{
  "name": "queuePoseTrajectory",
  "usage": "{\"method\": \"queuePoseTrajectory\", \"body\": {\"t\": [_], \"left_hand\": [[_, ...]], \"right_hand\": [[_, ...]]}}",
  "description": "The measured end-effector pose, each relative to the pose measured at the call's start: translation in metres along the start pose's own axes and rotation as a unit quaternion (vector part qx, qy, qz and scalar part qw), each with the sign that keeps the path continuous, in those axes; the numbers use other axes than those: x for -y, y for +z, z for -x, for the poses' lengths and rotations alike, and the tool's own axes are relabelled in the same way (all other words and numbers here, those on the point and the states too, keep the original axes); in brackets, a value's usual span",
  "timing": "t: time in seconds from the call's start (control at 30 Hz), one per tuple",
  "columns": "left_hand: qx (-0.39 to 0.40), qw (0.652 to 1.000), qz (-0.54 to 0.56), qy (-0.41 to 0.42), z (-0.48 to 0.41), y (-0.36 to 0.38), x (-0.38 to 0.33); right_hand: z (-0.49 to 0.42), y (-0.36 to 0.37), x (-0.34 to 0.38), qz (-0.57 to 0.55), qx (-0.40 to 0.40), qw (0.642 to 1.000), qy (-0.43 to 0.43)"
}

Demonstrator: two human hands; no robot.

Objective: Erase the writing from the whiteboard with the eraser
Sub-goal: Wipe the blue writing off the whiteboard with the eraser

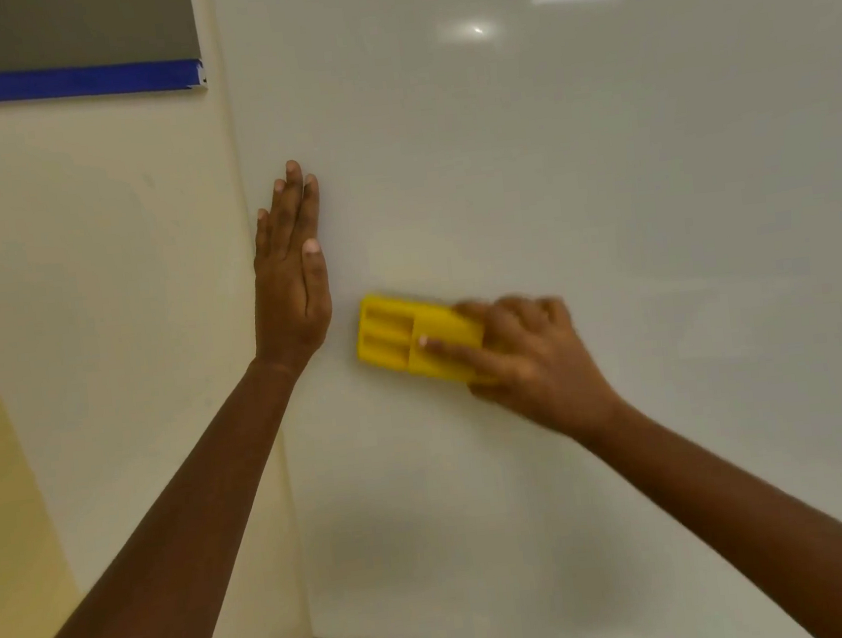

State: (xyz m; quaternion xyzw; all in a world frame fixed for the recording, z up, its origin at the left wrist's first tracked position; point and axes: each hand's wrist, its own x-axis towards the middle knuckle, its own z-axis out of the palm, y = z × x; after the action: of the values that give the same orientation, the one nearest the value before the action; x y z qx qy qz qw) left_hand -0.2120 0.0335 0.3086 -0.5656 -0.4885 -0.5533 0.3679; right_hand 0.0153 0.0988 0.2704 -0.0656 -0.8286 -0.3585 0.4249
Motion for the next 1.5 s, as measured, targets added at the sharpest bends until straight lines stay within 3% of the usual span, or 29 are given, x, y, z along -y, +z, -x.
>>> {"method": "queuePoseTrajectory", "body": {"t": [0.13, 0.2, 0.33, 0.47, 0.67, 0.8, 0.87, 1.0, 1.1, 1.23, 1.33, 1.5], "left_hand": [[0.000, 1.000, 0.005, -0.004, -0.001, 0.000, -0.001], [0.001, 1.000, 0.005, -0.004, 0.000, 0.000, -0.002], [0.007, 1.000, -0.003, -0.005, 0.000, -0.001, -0.003], [0.013, 1.000, -0.016, -0.002, 0.001, -0.002, -0.003], [-0.006, 0.999, -0.046, -0.009, 0.000, 0.003, -0.008], [-0.035, 0.999, -0.039, -0.017, -0.004, 0.006, -0.010], [-0.059, 0.998, -0.012, -0.028, -0.006, 0.009, -0.013], [-0.097, 0.992, 0.061, -0.055, -0.008, 0.010, -0.019], [-0.053, 0.998, 0.035, -0.026, -0.004, 0.006, -0.018], [-0.006, 1.000, 0.007, 0.007, -0.008, 0.002, -0.020], [-0.026, 0.999, 0.020, 0.001, -0.028, 0.003, -0.029], [-0.053, 0.998, -0.002, -0.017, -0.060, 0.009, -0.041]], "right_hand": [[-0.020, -0.009, -0.010, -0.008, -0.028, 0.996, 0.081], [-0.008, -0.004, 0.001, -0.018, -0.001, 0.999, 0.034], [0.017, 0.004, 0.012, -0.015, 0.093, 0.986, -0.136], [-0.002, -0.004, -0.007, 0.002, 0.092, 0.980, -0.179], [-0.089, -0.050, -0.069, 0.036, -0.012, 0.999, -0.024], [-0.130, -0.065, -0.094, 0.074, -0.064, 0.989, 0.114], [-0.132, -0.060, -0.087, 0.063, -0.071, 0.986, 0.136], [-0.091, -0.033, -0.046, 0.009, -0.037, 0.999, 0.012], [-0.059, -0.020, -0.027, 0.015, 0.022, 0.997, -0.077], [-0.072, -0.030, -0.049, 0.035, 0.034, 0.990, -0.130], [-0.098, -0.048, -0.075, 0.049, 0.015, 0.995, -0.083], [-0.137, -0.088, -0.133, 0.096, -0.051, 0.987, 0.119]]}}
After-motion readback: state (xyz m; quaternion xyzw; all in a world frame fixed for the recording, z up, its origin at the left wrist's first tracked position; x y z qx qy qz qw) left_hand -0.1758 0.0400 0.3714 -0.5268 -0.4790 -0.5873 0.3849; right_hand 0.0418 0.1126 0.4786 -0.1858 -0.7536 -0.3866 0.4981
